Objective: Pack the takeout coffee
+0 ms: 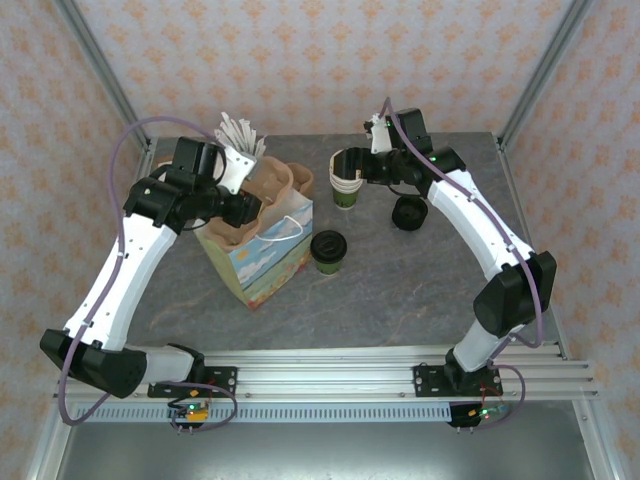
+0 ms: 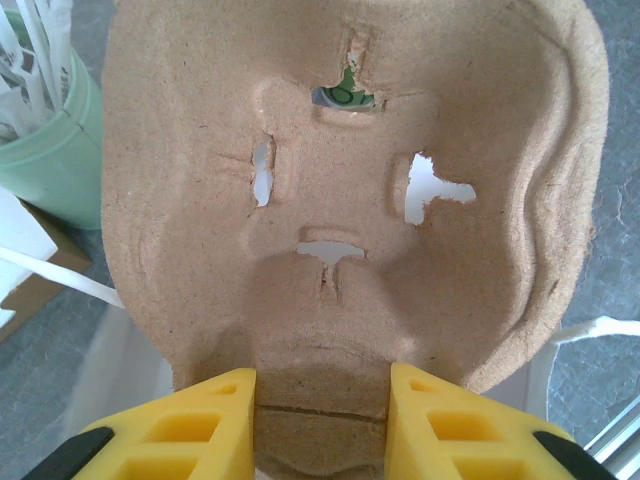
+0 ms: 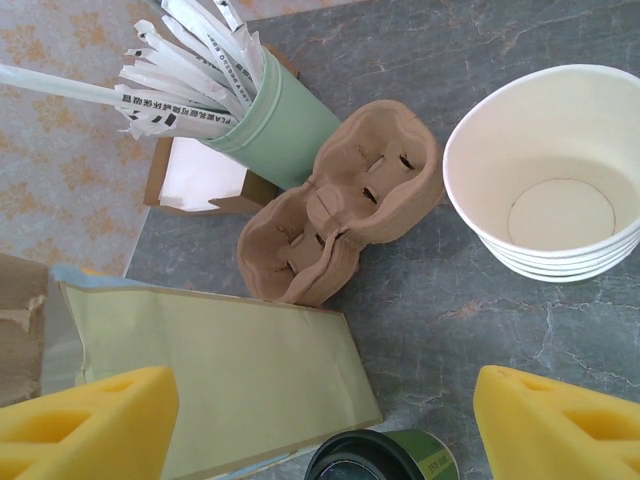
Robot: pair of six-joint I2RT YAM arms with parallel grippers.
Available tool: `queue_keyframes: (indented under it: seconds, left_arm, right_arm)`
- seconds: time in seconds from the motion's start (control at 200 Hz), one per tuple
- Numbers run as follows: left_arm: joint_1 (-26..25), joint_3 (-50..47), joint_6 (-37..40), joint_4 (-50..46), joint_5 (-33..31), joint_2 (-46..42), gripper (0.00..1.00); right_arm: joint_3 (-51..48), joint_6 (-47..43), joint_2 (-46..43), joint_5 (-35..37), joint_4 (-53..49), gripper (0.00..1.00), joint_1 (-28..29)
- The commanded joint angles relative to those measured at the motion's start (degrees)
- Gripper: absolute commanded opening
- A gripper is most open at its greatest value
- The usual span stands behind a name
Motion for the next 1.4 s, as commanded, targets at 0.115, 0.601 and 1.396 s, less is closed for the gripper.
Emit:
queue_keyframes:
  seconds: [0.115,0.601,1.396]
  left_arm:
    - [-0.43,-2.3,1.1,2.24,-0.64,-3.28,0.32]
    - [-0.64,-0.22,1.35,3.42,0.49,-3.05,0.32]
    - [-0.71,-6.88,3.03,6.04,0.87,-6.18,0.32]
  right_arm:
    - [-0.64,0.24,-0.72,-0.84,1.75,0.78,0.14]
    - [-0.5,0.14,-0.53,-1.01,1.49,0.78,0.11]
    - [-2.6,0.44,-0.8,-1.29,2.43,0.78,0.12]
